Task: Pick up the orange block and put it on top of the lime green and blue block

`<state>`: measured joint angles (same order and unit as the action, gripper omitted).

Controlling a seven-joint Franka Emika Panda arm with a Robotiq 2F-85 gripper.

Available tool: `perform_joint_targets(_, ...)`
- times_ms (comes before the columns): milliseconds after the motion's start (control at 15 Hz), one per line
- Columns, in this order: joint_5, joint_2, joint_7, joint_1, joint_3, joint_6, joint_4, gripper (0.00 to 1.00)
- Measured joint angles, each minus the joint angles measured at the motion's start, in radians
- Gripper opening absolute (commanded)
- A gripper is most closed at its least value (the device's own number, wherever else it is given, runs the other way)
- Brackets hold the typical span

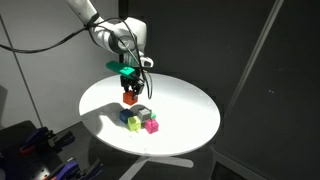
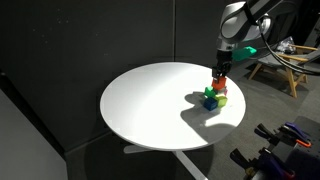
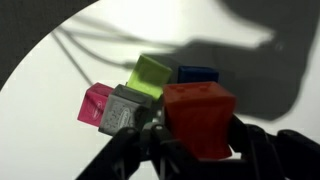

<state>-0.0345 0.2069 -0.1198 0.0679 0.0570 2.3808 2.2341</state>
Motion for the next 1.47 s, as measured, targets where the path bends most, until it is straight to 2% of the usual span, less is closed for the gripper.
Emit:
perform_joint_targets(733, 0.002, 0.081, -0.001, -0.002, -0.006, 0.068, 0.000, 0.27)
perform_joint_targets(1467, 0.030, 0.132, -0.001, -0.003, -0.006, 0.087, -0.005, 0.27)
